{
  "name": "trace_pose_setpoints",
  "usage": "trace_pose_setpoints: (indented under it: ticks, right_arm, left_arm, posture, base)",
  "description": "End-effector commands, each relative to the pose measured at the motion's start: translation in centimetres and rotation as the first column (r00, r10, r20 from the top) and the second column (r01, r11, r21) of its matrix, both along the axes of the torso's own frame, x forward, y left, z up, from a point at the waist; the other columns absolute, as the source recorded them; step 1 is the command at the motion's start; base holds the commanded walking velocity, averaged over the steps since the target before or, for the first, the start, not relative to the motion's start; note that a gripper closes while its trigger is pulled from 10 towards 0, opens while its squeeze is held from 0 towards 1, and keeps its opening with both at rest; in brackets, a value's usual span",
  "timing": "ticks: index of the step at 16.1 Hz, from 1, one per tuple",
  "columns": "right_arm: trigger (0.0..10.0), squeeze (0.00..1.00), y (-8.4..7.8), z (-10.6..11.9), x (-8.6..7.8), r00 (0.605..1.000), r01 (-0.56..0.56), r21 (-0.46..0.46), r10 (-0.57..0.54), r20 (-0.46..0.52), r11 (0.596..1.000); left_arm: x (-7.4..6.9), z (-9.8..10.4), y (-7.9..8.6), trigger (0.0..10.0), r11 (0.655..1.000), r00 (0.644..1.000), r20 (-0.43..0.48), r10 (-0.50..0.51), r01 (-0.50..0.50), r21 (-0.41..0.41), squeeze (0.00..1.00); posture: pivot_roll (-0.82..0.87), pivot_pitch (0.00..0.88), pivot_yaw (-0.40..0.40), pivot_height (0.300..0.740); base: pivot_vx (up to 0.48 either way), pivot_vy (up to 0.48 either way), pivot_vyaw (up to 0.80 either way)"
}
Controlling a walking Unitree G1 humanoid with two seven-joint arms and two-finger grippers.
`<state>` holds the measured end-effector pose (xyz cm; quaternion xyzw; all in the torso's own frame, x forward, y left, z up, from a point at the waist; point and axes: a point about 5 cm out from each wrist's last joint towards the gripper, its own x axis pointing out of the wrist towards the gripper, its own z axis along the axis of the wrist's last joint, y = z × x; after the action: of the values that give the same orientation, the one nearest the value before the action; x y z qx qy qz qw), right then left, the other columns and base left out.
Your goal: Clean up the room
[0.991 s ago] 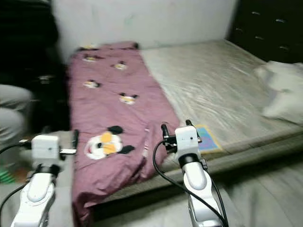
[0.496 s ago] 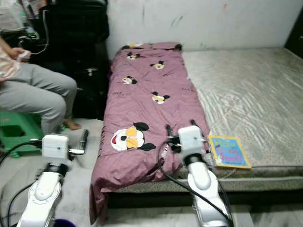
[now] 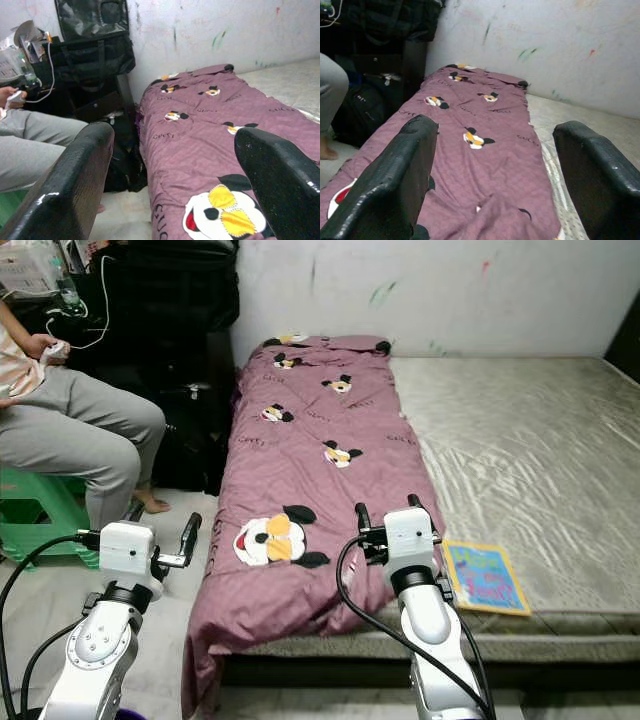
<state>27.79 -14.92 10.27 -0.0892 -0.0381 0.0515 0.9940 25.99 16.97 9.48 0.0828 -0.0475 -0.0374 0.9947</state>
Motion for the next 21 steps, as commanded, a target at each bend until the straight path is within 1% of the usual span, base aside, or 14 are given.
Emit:
trace_pose_setpoints:
  ticks: [1, 6, 8, 20, 21]
  right_arm:
    - [10.0, 0.00, 0.13, 0.30, 0.27, 1.000, 0.004, 0.010, -0.004, 0.014, 1.000]
    - [10.0, 0.00, 0.14, 0.30, 0.53, 1.000, 0.004, 0.011, -0.004, 0.012, 1.000]
    - [10.0, 0.00, 0.10, 0.25, 0.53, 1.000, 0.008, 0.010, -0.008, 0.012, 1.000]
    - [10.0, 0.00, 0.08, -0.07, 0.39, 1.000, 0.008, 0.019, -0.007, -0.006, 1.000]
    - [10.0, 0.00, 0.14, -0.08, 0.40, 1.000, 0.000, 0.004, 0.000, -0.005, 1.000]
  left_arm:
    - [0.29, 0.09, 0.22, 10.0, 1.000, 1.000, 0.003, -0.001, 0.001, 0.008, 0.00]
    - [0.46, 0.15, 0.26, 10.0, 1.000, 1.000, 0.004, -0.002, 0.002, 0.009, 0.00]
    - [0.55, -0.12, 0.20, 10.0, 1.000, 1.000, -0.012, -0.007, 0.008, 0.010, 0.00]
    - [0.49, -0.17, 0.25, 10.0, 1.000, 1.000, -0.013, 0.000, 0.000, 0.015, 0.00]
    - [0.48, -0.17, 0.26, 10.0, 1.000, 1.000, -0.012, 0.001, 0.000, 0.017, 0.00]
  posture:
    - [-0.07, 0.000, -0.003, 0.740]
    - [-0.06, 0.000, -0.002, 0.740]
    - [-0.06, 0.000, -0.001, 0.740]
    - [-0.06, 0.000, -0.003, 0.740]
    - [-0.06, 0.000, -0.003, 0.740]
  base:
    - [0.304, 0.000, 0.00]
    - [0.307, 0.000, 0.00]
    - [0.000, 0.000, 0.00]
    - [0.000, 0.000, 0.00]
    - [0.000, 0.000, 0.00]
